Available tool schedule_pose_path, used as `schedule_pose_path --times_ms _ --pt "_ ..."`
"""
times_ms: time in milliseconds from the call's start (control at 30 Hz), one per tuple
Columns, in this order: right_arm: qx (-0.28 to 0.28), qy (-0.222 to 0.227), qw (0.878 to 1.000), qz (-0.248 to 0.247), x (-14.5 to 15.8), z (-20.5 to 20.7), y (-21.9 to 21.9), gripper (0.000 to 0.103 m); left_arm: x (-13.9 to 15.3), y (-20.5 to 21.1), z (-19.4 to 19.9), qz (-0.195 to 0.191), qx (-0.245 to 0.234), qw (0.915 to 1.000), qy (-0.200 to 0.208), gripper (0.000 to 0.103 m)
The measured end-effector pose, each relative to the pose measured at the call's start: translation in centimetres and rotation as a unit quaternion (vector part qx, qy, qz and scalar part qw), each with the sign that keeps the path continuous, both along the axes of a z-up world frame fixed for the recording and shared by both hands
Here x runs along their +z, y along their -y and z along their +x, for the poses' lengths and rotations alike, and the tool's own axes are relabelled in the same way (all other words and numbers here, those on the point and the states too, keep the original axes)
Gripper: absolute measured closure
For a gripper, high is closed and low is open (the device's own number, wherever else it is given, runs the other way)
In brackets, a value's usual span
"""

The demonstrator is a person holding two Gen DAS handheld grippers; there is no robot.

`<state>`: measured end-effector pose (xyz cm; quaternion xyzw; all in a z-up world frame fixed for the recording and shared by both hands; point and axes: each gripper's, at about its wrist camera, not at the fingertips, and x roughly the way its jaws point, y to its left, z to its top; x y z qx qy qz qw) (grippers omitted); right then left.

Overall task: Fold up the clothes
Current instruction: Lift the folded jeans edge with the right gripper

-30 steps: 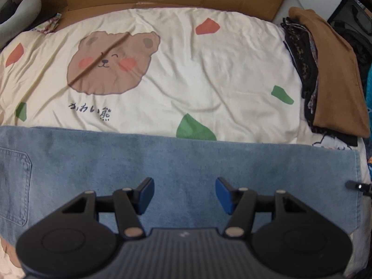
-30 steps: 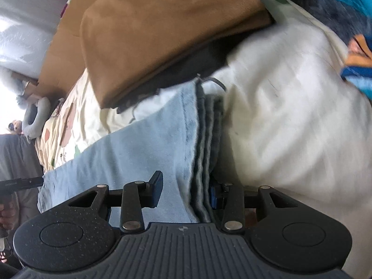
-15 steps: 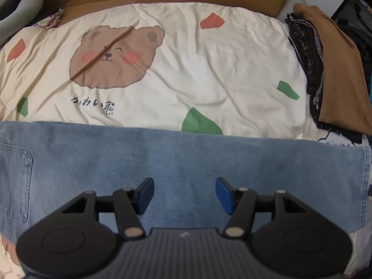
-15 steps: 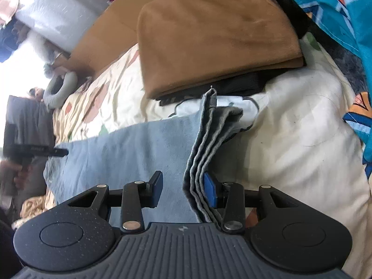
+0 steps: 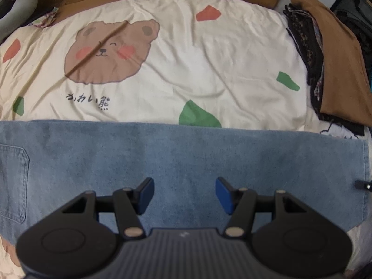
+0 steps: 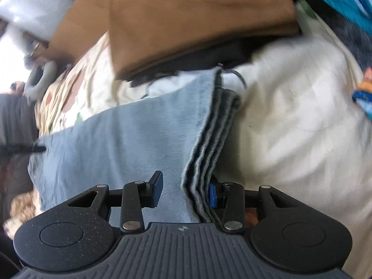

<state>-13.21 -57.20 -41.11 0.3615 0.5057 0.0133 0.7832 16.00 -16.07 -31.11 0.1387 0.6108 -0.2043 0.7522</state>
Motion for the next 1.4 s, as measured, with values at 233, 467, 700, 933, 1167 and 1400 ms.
schedule_pose_path --times_ms 233,467,700,933,1167,1400 --pt "-0.065 -0.018 0.993 0.097 -1.4 0.0 1.9 0.064 -2.3 0.7 -1.1 0.004 0.000 0.9998 -0.020 0.042" --pt "-0.064 -0.071 0.991 0.090 -2.3 0.9 1.7 0.087 -3.8 0.9 -2.9 0.012 -0.006 0.9993 -0.035 0.042" --pt "-0.046 -0.065 0.995 0.067 0.1 1.6 0.8 0.093 -4.4 0.9 -3.7 0.022 -0.009 0.9989 -0.041 0.042" --pt "-0.033 -0.018 0.998 0.047 5.6 2.9 0.2 0.093 -5.1 0.6 -4.4 0.014 0.019 0.9982 -0.055 0.042" --pt "-0.013 0.031 0.999 0.031 11.7 4.3 -0.3 0.093 -5.0 0.5 -4.8 0.010 0.053 0.9971 -0.054 0.042" --pt "0.007 0.079 0.997 0.016 18.0 6.2 -0.5 0.093 -4.3 0.6 -5.2 0.001 0.057 0.9974 -0.044 0.042"
